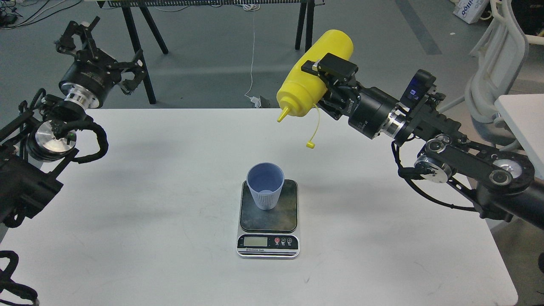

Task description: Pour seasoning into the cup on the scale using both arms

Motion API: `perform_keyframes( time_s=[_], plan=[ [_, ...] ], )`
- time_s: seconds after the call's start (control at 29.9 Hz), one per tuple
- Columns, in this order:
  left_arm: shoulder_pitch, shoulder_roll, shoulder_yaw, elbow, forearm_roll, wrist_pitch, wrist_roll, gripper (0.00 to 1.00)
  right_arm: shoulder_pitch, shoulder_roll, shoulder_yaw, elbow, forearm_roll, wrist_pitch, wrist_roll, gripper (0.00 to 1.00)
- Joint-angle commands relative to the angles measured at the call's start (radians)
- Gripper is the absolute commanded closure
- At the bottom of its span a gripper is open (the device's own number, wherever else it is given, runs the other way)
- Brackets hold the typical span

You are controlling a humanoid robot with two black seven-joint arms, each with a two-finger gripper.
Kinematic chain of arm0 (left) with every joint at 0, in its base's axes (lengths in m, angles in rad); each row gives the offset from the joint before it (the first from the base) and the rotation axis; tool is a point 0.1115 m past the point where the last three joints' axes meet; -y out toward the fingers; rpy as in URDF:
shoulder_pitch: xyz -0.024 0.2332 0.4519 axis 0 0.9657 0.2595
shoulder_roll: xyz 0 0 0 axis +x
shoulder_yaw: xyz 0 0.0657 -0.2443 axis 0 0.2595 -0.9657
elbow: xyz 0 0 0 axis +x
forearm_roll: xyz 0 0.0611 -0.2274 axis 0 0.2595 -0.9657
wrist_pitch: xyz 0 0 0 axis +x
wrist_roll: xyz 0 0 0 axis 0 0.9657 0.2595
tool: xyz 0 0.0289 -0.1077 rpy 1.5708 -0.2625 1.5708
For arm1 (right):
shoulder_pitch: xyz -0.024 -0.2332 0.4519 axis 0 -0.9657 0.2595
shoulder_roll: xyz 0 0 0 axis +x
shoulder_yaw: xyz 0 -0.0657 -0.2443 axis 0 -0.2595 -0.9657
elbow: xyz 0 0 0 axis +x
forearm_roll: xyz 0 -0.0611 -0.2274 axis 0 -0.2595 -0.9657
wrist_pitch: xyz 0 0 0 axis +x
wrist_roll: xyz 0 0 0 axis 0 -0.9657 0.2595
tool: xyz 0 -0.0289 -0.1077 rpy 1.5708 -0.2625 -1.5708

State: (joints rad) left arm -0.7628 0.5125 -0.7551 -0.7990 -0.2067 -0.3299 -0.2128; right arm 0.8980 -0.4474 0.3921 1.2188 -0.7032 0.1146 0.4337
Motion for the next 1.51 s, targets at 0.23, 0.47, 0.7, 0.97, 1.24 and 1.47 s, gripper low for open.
perform_keyframes(
  time_s=[0.23,0.47,0.7,0.97,1.24,1.47],
  plan=[
    [0.007,-0.002,-0.001,0.0,0.001,0.002,-0.008,0.0,0.173,0.068,-0.271,-0.059,-0.381,-0.225,0.037,0.67],
    [0.008,-0.003,-0.001,0.0,0.001,0.003,-0.01,0.0,0.183,0.176,-0.338,-0.208,-0.637,-0.337,0.055,0.67],
    [0.022,0.0,-0.001,0.0,0.001,0.003,-0.008,0.0,0.176,0.214,-0.341,-0.245,-0.696,-0.362,0.055,0.67],
    [0.022,0.0,-0.001,0.0,0.0,0.003,-0.008,0.0,0.173,0.213,-0.394,-0.243,-0.703,-0.375,0.055,0.67],
    [0.022,0.003,-0.001,0.0,0.0,0.002,-0.008,0.0,0.17,0.162,-0.325,-0.2,-0.595,-0.352,0.055,0.67],
    [0.022,0.003,-0.003,0.0,0.001,0.0,-0.008,0.0,0.164,-0.028,-0.303,-0.058,-0.193,-0.23,0.055,0.67]
  ],
)
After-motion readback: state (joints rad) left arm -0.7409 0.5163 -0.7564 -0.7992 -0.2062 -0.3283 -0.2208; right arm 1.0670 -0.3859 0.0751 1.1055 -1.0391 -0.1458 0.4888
